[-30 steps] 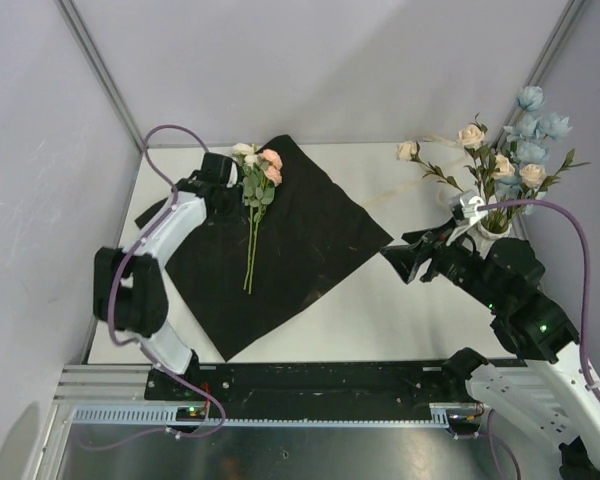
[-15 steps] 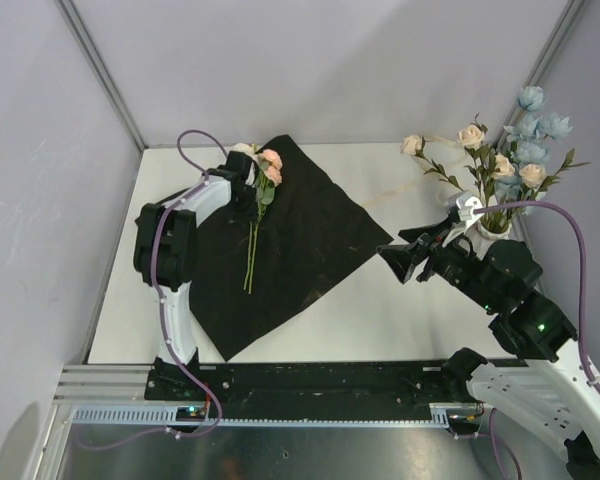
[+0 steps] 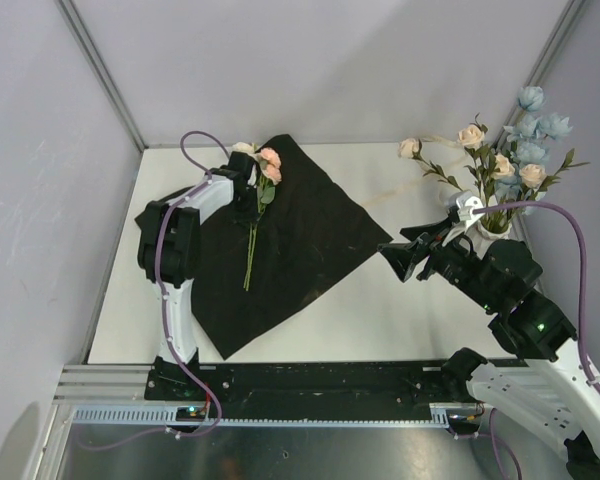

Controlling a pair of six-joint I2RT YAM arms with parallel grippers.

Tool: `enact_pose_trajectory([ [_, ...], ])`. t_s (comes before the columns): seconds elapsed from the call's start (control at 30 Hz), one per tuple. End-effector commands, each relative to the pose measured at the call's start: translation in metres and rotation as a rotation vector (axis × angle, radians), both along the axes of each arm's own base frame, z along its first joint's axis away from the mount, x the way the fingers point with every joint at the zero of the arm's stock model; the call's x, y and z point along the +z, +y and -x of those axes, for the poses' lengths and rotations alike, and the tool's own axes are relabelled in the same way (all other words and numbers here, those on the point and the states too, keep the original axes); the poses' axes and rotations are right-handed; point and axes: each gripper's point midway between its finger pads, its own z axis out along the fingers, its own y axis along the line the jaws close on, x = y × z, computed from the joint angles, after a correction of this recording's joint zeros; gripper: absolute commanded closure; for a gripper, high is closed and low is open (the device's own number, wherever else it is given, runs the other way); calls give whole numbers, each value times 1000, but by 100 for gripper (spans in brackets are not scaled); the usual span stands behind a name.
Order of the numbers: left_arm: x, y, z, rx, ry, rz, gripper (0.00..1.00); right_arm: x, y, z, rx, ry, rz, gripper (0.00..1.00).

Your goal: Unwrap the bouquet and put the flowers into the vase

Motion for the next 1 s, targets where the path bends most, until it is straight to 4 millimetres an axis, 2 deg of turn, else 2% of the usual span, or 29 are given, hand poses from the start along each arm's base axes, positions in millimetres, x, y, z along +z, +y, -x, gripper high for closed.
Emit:
enact_pose_trajectory([
  [0.0, 2, 2, -11, 20, -21, -3, 79, 11, 0, -5, -14, -48, -9, 31],
  [0.2, 5, 4, -11, 29, -28, -11, 84, 12, -1, -4, -14, -52, -11, 30],
  [0.33, 12, 9, -14, 38, -53, -33, 77, 12, -1, -4, -15, -54, -9, 30],
  [0.53, 27, 14, -16, 41, -88, -55, 76, 14, -3, -2, -16, -60, -13, 30],
  [0.67, 29, 17, -15, 37, -95, -71, 66, 13, -3, -2, -16, -59, -13, 30],
  [0.83, 31, 17, -13, 35, -96, -67, 76, 13, -3, -2, -16, -59, -10, 30],
  [0.97, 40, 15, -15, 28, -115, -54, 72, 12, -2, -3, -16, -58, -7, 30],
])
